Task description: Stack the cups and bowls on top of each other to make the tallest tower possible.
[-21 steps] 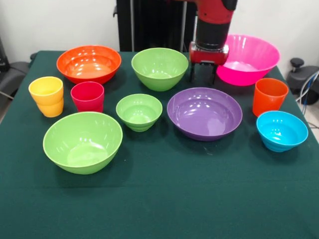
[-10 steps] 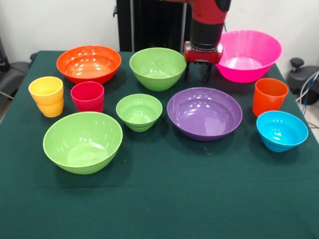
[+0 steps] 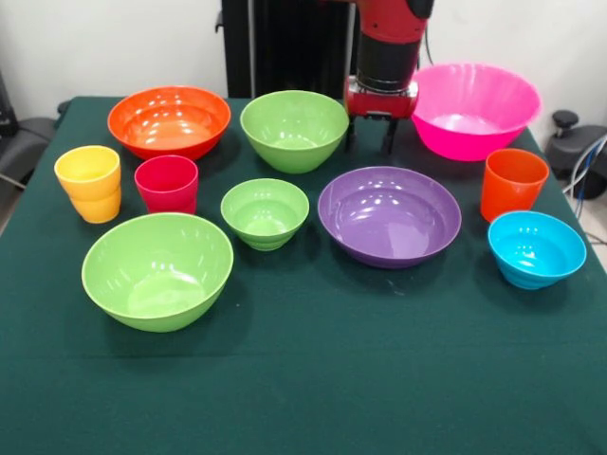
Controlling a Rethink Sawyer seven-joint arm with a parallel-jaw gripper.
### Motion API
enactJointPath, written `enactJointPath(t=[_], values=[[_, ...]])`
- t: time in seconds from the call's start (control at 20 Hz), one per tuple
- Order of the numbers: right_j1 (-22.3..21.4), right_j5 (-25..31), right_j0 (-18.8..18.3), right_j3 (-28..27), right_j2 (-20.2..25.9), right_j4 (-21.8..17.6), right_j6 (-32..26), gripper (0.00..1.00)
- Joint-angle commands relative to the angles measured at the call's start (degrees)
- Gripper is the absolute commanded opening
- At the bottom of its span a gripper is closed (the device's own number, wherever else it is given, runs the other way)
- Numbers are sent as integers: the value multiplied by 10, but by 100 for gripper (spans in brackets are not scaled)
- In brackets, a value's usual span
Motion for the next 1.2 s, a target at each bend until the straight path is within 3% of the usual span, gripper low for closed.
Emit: enactJointPath(t=[0.05,0.2,0.85,1.2], values=[[-27,8,1,-21,33,4,92,100],[-51,20,14,-7,25,23,107,100],[-132,67,24,31,21,27,116,100],[-171,87,1,52,42,14,113,100]])
